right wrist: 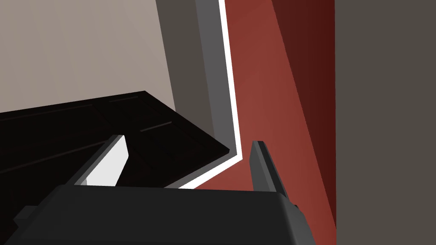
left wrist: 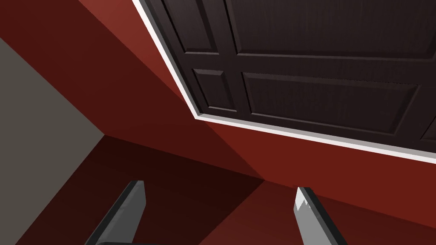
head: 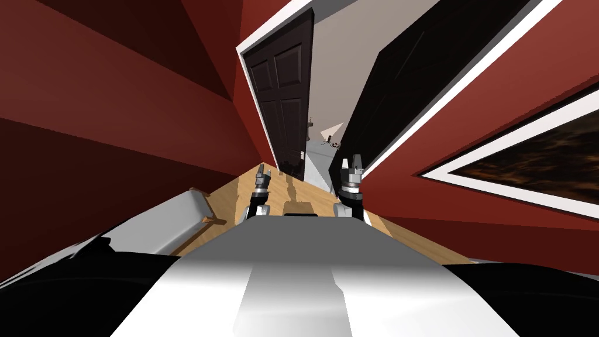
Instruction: Push the door open
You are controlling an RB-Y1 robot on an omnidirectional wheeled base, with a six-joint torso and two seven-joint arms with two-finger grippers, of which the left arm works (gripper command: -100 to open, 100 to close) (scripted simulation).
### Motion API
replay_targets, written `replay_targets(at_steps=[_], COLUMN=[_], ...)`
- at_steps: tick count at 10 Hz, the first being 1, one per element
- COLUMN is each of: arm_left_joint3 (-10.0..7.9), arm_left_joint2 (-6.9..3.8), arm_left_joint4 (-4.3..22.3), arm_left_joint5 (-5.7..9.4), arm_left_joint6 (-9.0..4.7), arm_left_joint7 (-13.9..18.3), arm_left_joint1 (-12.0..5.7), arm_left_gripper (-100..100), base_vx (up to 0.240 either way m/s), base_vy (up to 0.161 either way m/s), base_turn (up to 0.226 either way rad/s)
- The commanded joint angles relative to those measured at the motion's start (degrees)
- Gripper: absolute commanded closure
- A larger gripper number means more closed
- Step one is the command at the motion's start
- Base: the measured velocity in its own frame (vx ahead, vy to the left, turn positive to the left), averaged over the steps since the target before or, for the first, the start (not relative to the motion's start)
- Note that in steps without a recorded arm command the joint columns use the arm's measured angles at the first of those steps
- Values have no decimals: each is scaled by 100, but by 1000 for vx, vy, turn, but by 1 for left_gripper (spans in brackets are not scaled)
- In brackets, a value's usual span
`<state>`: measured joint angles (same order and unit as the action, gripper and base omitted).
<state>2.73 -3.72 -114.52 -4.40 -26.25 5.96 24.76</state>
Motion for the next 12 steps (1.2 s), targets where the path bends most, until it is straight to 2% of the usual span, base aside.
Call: replay_targets(at_steps=[1,12], arm_left_joint3=[26,353], arm_left_joint2=[-32,-128], arm_left_joint4=[214,1831], arm_left_joint5=[-1,-67], arm_left_joint6=[-37,-451], arm_left_joint7=[19,102], arm_left_joint1=[-117,-813], arm_left_gripper=[-100,-100], base_vx=[93,99], base_vy=[-4,6], base_turn=[-12,-14])
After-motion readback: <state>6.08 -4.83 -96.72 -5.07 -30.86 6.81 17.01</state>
